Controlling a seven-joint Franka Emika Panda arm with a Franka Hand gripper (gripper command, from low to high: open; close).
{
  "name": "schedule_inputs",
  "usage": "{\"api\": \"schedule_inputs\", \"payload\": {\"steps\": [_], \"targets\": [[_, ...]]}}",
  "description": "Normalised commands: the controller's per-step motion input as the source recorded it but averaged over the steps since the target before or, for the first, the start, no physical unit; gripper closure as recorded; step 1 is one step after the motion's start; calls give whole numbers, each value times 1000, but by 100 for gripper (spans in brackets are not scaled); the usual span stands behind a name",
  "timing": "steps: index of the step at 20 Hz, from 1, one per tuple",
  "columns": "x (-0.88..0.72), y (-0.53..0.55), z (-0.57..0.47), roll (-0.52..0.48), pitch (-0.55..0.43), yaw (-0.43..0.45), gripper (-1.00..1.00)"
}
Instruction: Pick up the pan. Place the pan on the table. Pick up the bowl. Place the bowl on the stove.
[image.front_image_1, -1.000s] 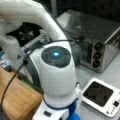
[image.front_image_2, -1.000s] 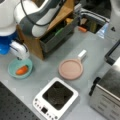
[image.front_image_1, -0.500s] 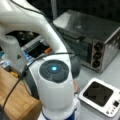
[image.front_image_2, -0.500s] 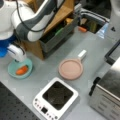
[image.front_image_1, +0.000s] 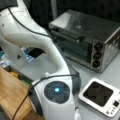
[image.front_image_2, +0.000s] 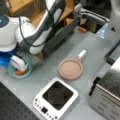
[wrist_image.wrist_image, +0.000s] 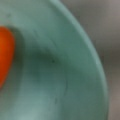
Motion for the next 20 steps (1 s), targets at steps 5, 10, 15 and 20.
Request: {"api": "schedule_inputs", "payload": {"steps": [5,10,15,20], "targets": [[113,-323,90,264,34,56,-100],[63,-259,45,266,17,48,-100],[20,-116,-44,282,-14,22,-100],[-36,-67,-47,279,-30,10,-100]]}}
